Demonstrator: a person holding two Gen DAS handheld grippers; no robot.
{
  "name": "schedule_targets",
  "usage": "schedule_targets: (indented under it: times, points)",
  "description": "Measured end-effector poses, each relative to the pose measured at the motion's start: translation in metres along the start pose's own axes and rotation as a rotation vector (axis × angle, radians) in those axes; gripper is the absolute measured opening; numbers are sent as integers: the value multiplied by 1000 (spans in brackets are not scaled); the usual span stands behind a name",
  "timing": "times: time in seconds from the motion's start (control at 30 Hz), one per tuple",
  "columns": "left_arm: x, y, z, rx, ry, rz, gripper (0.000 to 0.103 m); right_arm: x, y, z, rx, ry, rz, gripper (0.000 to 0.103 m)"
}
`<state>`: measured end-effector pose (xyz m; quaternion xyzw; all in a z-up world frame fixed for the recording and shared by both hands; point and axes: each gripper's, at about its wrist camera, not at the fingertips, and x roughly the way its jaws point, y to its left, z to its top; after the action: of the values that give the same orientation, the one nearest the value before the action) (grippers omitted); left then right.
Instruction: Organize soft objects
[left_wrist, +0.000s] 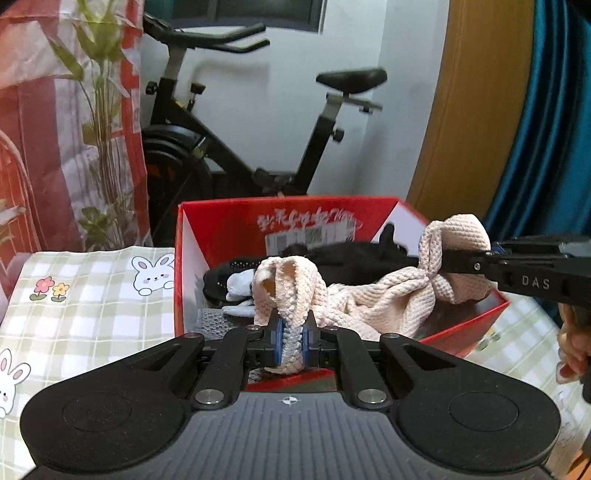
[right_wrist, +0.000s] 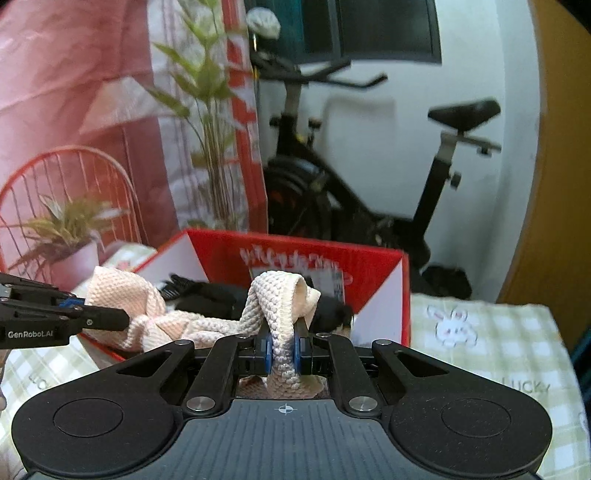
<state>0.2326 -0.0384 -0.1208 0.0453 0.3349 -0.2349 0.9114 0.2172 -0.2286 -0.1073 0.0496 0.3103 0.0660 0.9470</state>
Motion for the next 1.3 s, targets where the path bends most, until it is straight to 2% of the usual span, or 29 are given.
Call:
schedule_targets:
  times: [0.2,0.47,0.87,0.97,1.07,1.1,1.13,1.2,1.3]
  points:
    - [19,1,3,27,59,23,11,30,-4,-2,26,72,-8,9]
    - [37,6,3,31,100,33,11,51,-11,-8,58,116,-22,9]
    - [38,7,5,40,100,35,12,56,-10,-12,43,137,-57,10]
    - [33,7,8,41,84,43,17,50,-5,-9,12,122,-79,14]
    - [25,5,11,47,54,73,40,43,0,-6,-16,107,-105,19]
    - [22,5,12,47,37,85,55,40,0,-6,-21,101,-111,19]
    - [18,6,13,42,19,85,75,38,0,-5,-23,96,-112,22]
    - [9,7,14,22,-20,67,96,32,1,-4,-23,84,-121,29]
    - [-4,3,18,14,-66,94,100,22,1,-1,-17,62,-143,47]
